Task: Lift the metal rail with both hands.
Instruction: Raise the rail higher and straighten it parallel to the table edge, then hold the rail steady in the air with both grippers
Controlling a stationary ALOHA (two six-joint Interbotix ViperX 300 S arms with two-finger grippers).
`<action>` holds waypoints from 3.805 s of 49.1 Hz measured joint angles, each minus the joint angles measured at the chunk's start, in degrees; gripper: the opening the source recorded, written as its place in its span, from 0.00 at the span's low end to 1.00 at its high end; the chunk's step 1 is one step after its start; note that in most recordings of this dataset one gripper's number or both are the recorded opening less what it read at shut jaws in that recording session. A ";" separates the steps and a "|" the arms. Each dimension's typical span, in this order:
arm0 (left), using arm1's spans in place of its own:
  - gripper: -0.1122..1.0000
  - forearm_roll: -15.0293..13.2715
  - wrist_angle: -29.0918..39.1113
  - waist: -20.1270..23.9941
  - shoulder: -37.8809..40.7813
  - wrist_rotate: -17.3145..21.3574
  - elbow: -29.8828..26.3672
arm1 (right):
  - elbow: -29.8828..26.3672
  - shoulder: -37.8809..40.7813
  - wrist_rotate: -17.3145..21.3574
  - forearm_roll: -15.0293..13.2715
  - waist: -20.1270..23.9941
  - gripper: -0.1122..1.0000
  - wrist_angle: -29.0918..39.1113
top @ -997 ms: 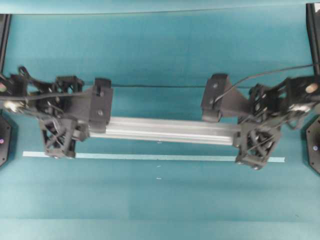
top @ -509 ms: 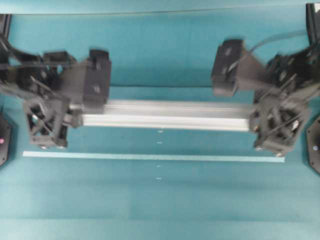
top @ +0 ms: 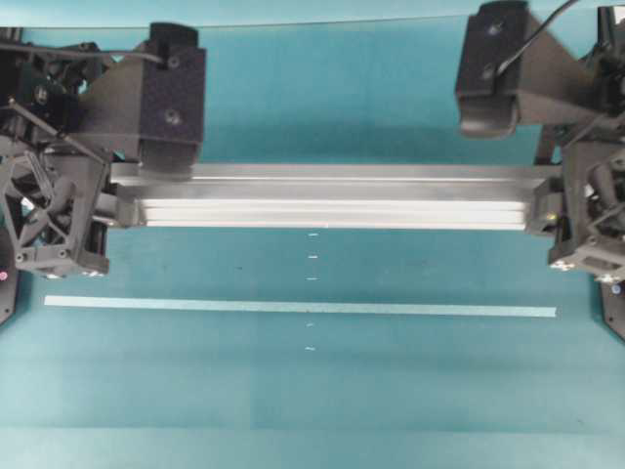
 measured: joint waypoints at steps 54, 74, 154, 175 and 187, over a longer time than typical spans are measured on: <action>0.39 0.00 -15.47 0.88 -0.53 -1.41 21.80 | 20.30 -0.97 -2.20 -1.05 -0.18 0.49 -15.12; 0.39 0.26 -22.41 2.02 -0.44 -1.32 28.39 | 28.74 -1.85 -3.08 -3.16 -0.53 0.49 -22.85; 0.39 0.18 -50.45 1.32 9.76 -1.67 47.99 | 51.06 10.72 -4.92 -3.52 1.32 0.49 -61.44; 0.39 0.18 -53.17 -0.44 10.81 -3.96 48.25 | 51.77 12.39 -5.01 -3.34 2.64 0.48 -63.54; 0.39 0.09 -53.79 -0.88 10.81 -5.01 48.78 | 51.94 12.57 -5.01 -3.34 2.81 0.48 -63.98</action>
